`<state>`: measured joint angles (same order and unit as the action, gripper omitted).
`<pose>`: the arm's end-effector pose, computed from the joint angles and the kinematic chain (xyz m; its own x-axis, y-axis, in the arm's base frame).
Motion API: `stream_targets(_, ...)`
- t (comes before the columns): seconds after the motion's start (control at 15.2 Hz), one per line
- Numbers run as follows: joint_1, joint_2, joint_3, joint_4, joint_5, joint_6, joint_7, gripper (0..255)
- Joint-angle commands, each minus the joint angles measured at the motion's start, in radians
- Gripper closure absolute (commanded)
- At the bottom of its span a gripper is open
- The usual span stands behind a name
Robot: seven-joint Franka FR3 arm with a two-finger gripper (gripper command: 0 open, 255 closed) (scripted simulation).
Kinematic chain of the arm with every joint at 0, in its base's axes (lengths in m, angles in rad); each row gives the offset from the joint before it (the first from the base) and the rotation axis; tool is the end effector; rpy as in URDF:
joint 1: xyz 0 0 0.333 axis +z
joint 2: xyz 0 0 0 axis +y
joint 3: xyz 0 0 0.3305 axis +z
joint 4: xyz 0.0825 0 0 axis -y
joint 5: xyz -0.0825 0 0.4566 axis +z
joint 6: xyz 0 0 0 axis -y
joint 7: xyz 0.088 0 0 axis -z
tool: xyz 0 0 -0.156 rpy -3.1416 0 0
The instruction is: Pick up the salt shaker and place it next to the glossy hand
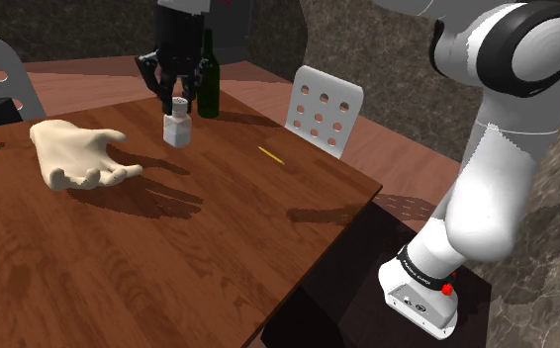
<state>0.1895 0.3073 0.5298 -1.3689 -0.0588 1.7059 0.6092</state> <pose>0.5814 0.4375 0.5296 0.9960 0.0897 0.0031 0.0894 -0.9890 -0.1176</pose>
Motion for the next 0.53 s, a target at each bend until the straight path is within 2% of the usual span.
stream_targets(0.0, 0.053, 0.129, -0.006, 0.181, -0.062, -0.062, 0.026, 255)
stream_targets(0.07, 0.076, 0.174, -0.012, 0.249, -0.081, -0.087, 0.031, 255)
stream_targets(0.46, 0.054, 0.148, -0.013, 0.128, -0.069, 0.009, 0.026, 255)
